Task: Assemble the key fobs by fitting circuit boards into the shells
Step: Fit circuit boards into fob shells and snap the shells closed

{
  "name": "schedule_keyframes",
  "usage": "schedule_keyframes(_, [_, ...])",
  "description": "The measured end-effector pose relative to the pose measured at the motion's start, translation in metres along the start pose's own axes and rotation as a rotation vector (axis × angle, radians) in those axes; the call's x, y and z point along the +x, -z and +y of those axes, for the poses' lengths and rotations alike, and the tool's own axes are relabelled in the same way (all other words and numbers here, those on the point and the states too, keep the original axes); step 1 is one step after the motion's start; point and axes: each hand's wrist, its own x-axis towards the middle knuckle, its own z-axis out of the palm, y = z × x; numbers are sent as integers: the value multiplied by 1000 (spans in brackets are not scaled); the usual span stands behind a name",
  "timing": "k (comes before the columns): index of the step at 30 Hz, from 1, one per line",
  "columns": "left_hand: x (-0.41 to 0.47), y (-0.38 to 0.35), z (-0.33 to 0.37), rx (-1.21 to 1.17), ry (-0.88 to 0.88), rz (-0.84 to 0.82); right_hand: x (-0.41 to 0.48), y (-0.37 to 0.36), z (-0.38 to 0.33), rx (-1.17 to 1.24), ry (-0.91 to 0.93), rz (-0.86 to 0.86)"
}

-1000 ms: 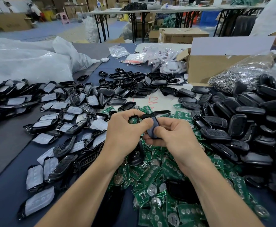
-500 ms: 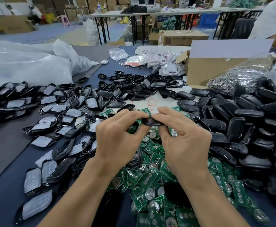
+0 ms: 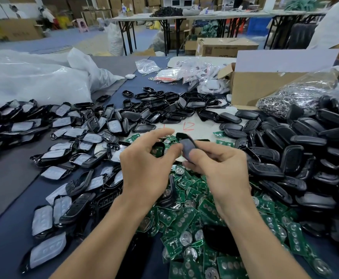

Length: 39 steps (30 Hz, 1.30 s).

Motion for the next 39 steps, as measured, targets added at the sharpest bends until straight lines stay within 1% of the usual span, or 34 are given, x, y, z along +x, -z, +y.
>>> schedule_keyframes(1, [-1, -2, 1, -21, 61, -9, 2, 0, -1, 127, -106, -19])
schedule_keyframes(3, [-3, -4, 2, -39, 89, -8, 4, 3, -2, 274, -245, -59])
schedule_keyframes(5, [-2, -3, 3, -33, 57, -24, 7, 8, -2, 360, -328, -121])
schedule_keyframes(7, [0, -1, 3, -14, -14, -68, 9, 12, -2, 398, -375, -188])
schedule_keyframes(10, [2, 2, 2, -1, -44, -144, 12, 15, 2, 362, -372, -249])
schedule_keyframes(13, [2, 2, 0, -3, -22, -186, 12, 16, 5, 236, -325, -268])
schedule_keyframes(16, [0, 1, 0, 12, -10, -152, 12, 14, 6, 136, -325, -255])
schedule_keyframes(19, [0, 0, 2, 62, -11, -130, 12, 12, 7, 141, -362, -209])
schedule_keyframes(21, [1, 0, 3, 6, 74, -153, 13, 11, 6, 203, -398, -121])
schedule_keyframes(24, [5, -2, 3, -197, 242, -169, 16, 12, 5, 299, -434, -10])
schedule_keyframes(26, [8, -3, 2, -295, 355, -160, 17, 13, 5, 333, -432, 24])
schedule_keyframes(29, [10, -5, -1, -454, 574, -164, 18, 14, 6, 357, -407, 50])
schedule_keyframes(31, [8, -7, -1, -452, 645, -208, 18, 14, 7, 355, -395, 61])
schedule_keyframes(33, [6, -9, -2, -387, 622, -245, 17, 13, 8, 345, -382, 61])
schedule_keyframes(36, [5, -9, -2, -247, 541, -308, 16, 12, 7, 321, -353, 52])
schedule_keyframes(39, [6, -5, -1, -169, 465, -422, 15, 13, 5, 328, -342, 62])
